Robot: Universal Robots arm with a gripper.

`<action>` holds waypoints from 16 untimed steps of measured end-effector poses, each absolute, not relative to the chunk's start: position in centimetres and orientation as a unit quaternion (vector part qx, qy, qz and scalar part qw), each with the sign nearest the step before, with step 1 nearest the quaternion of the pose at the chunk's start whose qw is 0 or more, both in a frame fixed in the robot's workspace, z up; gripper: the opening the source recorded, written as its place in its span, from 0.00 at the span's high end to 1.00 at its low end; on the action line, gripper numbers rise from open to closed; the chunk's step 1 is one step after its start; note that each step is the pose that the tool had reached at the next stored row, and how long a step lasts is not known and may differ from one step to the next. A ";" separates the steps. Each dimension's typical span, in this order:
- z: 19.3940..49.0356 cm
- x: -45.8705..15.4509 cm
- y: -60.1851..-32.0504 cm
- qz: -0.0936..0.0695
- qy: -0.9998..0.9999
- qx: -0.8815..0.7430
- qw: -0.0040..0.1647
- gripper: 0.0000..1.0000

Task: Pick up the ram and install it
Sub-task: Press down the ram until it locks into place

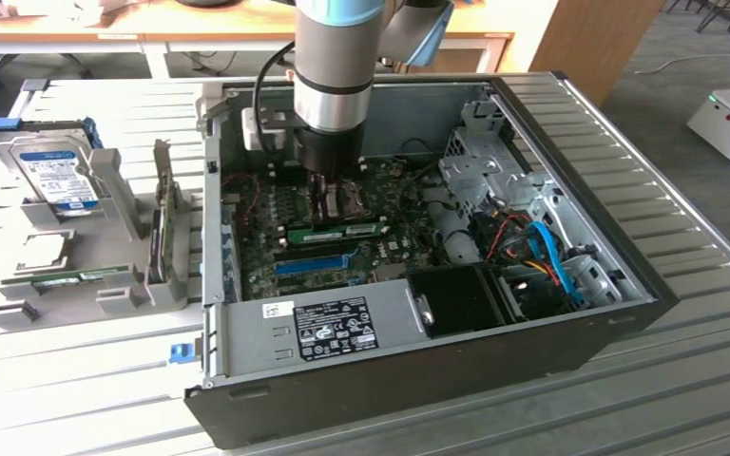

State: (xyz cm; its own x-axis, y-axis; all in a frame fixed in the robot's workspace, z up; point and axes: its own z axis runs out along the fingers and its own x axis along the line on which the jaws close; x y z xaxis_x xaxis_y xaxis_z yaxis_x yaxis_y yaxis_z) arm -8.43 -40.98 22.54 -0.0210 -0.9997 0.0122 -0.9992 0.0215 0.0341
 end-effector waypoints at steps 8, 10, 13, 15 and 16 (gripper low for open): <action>22.4 -8.4 -41.0 -0.008 -0.714 0.699 0.016 0.89; 22.4 -8.4 -41.0 -0.008 -0.714 0.699 0.016 0.89; 22.4 -8.4 -41.0 -0.008 -0.714 0.699 0.016 0.89; 22.4 -8.4 -41.0 -0.008 -0.714 0.699 0.016 0.89; 22.3 -8.4 -41.0 -0.008 -0.714 0.699 0.016 0.89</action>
